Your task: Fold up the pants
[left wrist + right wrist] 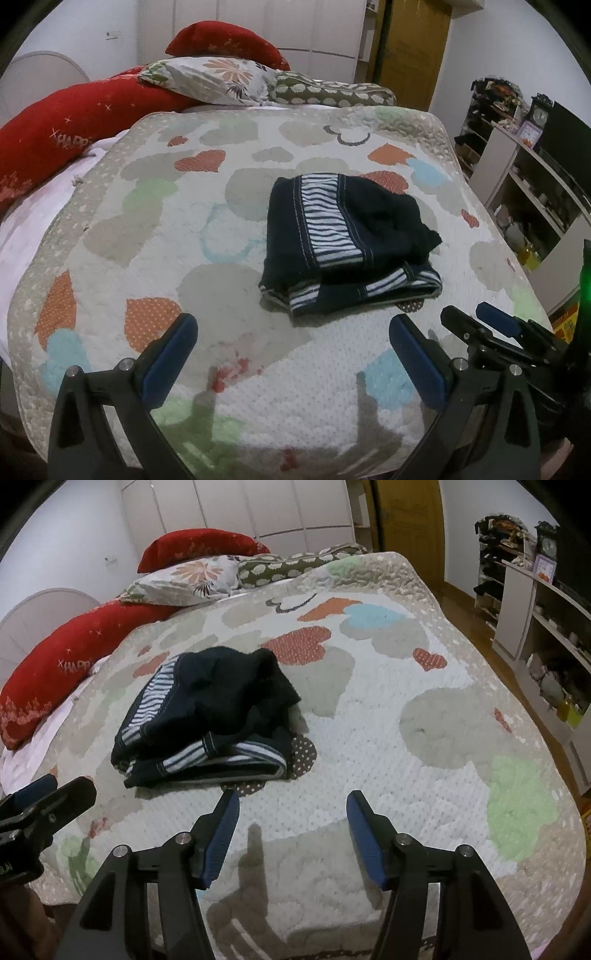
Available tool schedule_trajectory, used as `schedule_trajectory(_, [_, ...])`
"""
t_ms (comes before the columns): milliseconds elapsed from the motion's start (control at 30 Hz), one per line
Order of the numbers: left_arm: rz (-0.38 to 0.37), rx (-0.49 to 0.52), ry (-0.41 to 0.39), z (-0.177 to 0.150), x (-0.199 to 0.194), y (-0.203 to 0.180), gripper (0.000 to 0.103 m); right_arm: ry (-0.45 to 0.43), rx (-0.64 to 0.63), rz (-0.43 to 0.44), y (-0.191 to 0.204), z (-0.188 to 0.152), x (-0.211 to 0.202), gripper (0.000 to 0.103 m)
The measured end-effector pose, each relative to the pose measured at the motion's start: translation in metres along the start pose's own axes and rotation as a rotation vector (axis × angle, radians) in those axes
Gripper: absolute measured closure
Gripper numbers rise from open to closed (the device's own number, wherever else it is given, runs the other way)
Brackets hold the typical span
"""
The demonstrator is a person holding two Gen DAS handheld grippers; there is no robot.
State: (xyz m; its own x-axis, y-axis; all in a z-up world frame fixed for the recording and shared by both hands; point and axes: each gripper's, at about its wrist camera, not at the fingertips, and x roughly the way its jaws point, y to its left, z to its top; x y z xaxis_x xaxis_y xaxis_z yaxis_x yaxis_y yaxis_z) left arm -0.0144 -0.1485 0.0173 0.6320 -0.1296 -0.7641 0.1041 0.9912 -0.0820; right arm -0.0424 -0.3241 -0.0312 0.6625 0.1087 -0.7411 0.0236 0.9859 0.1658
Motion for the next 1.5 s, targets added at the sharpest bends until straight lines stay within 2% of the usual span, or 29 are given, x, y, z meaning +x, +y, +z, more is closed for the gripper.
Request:
schedule_trajectory(467, [-0.002, 0.003, 0.035, -0.003, 0.008, 0.001, 0.0, 0.048, -0.014, -0.017, 0.003, -0.008, 0.01, 0.036])
schedule_trajectory(1500, [0.0, 0.005, 0.057, -0.008, 0.016, 0.001, 0.0, 0.059, -0.053, -0.038, 0.011, -0.014, 0.017, 0.028])
